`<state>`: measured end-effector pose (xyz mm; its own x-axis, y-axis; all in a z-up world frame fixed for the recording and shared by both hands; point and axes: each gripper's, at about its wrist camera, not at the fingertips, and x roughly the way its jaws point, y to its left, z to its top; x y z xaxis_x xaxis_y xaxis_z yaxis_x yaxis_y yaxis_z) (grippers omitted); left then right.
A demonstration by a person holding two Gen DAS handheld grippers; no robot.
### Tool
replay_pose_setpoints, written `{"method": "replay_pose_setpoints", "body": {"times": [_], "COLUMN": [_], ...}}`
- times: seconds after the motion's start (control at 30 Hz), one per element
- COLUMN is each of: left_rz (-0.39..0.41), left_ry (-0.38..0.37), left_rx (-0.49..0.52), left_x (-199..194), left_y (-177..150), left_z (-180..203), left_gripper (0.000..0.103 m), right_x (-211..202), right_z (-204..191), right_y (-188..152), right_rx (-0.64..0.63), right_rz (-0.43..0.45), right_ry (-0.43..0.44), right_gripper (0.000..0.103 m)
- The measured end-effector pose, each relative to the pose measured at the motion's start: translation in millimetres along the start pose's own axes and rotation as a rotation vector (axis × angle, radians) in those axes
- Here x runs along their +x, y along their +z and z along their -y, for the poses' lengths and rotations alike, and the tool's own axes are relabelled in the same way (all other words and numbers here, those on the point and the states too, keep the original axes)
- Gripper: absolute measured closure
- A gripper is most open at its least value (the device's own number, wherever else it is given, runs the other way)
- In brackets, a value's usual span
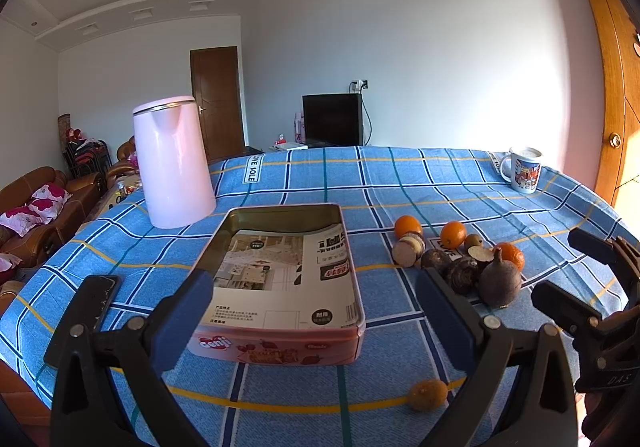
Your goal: Organize fruits
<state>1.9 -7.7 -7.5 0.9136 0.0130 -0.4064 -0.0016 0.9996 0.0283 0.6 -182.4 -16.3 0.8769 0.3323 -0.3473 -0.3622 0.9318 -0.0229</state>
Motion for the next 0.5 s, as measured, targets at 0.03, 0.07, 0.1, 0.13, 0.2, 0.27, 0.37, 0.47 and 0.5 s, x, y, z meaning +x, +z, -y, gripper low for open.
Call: {"method": "replay_pose_setpoints", "body": {"times": [0.03, 0.07, 0.1, 0.13, 0.2, 0.27, 0.37, 0.47, 0.5], "left_rz": [-0.001, -0.002, -0.003, -0.004, -0.007, -0.008, -0.016, -0.025, -0.032], "left_ry": [0.000, 0.000, -0.001, -0.001, -0.003, -0.007, -0.018, -0.039, -0.046], "left_rx": [0.000, 0.000, 0.001, 0.001, 0.003, 0.003, 0.007, 0.019, 0.019], "left_x": [0.3, 0.4, 0.7, 0.9, 1.2, 1.6, 3.1, 3.5, 3.8], "left_y": [-0.1, -0.1, -0.3, -0.5, -1.1, -2.5, -5.8, -13.7, -17.1], "left_z": [0.3, 0.2, 0.5, 0.9, 1.3, 2.2, 4.6, 7.6, 8.4], "left_gripper": [0.000, 0.000, 0.000, 0.000, 0.000, 0.000, 0.000, 0.000, 0.000], "right_x": [0.1, 0.1, -0.1, 0.0, 0.4, 1.3, 2.8, 5.3, 6.3], "right_z": [0.0, 0.0, 0.3, 0.3, 0.8, 2.3, 6.7, 12.3, 14.9], "right_y": [0.0, 0.0, -0.2, -0.1, -0.8, -1.8, -4.5, -7.8, -8.7], "right_rx": [0.000, 0.000, 0.000, 0.000, 0.002, 0.005, 0.017, 0.030, 0.033], "right_rz": [0.000, -0.001, -0.001, -0.001, -0.002, -0.007, -0.015, -0.031, -0.035], "right_ry": [0.000, 0.000, 0.000, -0.001, -0.004, -0.012, -0.025, -0.048, -0.055], "right_gripper": [0.001, 0.001, 0.001, 0.001, 0.001, 0.001, 0.001, 0.001, 0.001]}}
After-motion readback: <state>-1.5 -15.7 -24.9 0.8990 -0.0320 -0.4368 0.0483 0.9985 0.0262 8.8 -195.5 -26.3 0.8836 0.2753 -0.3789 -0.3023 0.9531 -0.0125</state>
